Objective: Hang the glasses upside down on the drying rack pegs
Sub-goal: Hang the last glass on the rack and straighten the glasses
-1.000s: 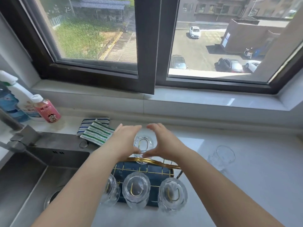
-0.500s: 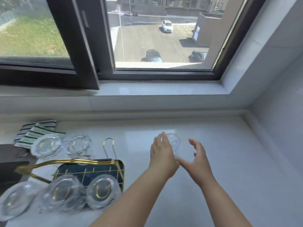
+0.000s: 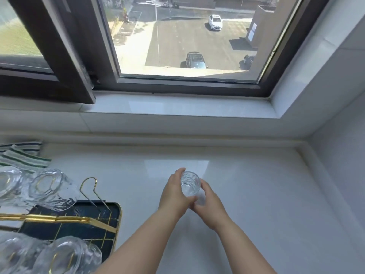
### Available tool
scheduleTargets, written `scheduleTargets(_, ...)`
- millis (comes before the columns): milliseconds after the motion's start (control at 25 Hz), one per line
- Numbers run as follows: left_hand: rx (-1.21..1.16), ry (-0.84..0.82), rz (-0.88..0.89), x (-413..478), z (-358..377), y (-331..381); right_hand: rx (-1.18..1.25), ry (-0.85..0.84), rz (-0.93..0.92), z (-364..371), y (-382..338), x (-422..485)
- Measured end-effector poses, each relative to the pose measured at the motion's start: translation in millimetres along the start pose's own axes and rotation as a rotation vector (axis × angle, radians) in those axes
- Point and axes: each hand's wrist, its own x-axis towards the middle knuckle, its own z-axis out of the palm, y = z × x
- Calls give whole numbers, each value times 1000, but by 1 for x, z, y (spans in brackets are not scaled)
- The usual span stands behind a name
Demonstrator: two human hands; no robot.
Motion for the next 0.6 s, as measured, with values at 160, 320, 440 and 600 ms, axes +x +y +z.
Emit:
scheduleTargets(160, -63, 93, 25, -11, -7, 8, 170, -15, -39, -3, -7, -6)
scheduleTargets(320, -214, 153, 143, -44, -34, 38, 577, -142, -46, -18, -18, -24)
scheduleTargets(440, -340, 159, 213, -78, -60, 57, 935, -311, -78, -20, -40, -44)
scheduleTargets(600, -468, 97, 254, -117, -100, 60, 1005, -386, -185, -5, -84, -68)
